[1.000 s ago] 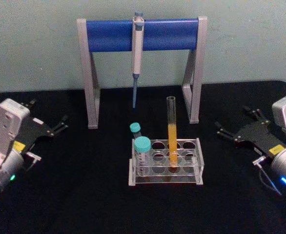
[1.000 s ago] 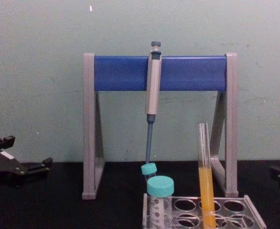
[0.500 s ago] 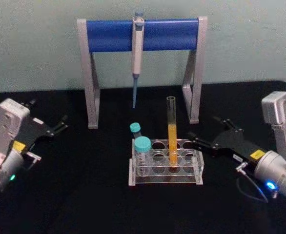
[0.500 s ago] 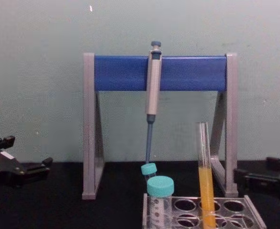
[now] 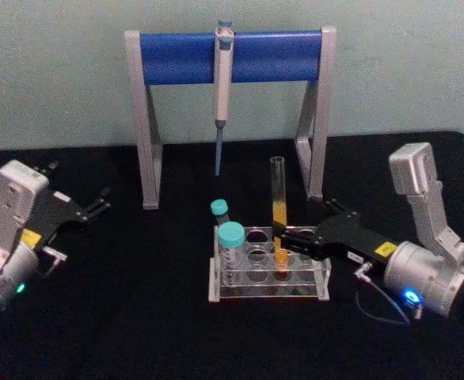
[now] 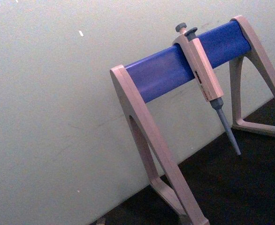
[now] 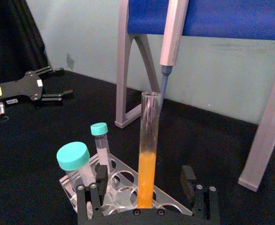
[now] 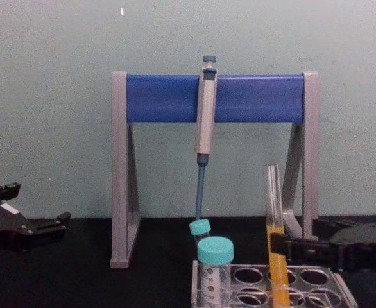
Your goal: Pick up the test tube from the test tube rack, shake it, then place it back into the test tube rack.
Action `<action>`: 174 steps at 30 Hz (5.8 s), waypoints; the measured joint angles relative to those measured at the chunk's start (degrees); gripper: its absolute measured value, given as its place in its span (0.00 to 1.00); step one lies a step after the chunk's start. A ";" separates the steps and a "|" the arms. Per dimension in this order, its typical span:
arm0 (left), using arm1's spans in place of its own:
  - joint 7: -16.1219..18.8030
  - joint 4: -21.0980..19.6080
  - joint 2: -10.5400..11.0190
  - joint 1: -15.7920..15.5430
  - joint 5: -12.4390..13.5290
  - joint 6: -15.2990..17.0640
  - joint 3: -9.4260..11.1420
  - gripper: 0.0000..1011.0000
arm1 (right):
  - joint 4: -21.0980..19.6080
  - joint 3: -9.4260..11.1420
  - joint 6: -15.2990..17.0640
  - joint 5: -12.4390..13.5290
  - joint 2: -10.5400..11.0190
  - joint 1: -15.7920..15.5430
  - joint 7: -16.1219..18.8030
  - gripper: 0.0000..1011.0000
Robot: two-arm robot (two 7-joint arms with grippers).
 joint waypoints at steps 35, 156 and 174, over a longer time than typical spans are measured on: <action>0.00 0.00 0.00 0.00 0.00 0.00 0.00 0.99 | 8.10 -3.30 0.45 -5.24 -4.46 7.54 2.04 0.99; 0.00 0.00 0.00 0.00 0.00 0.00 0.00 0.99 | 0.69 3.89 -12.36 -7.79 -6.39 3.54 2.38 0.23; 0.00 0.00 0.00 0.00 0.00 0.00 0.00 0.99 | 1.30 4.54 -11.10 -9.68 -5.67 3.57 0.10 0.23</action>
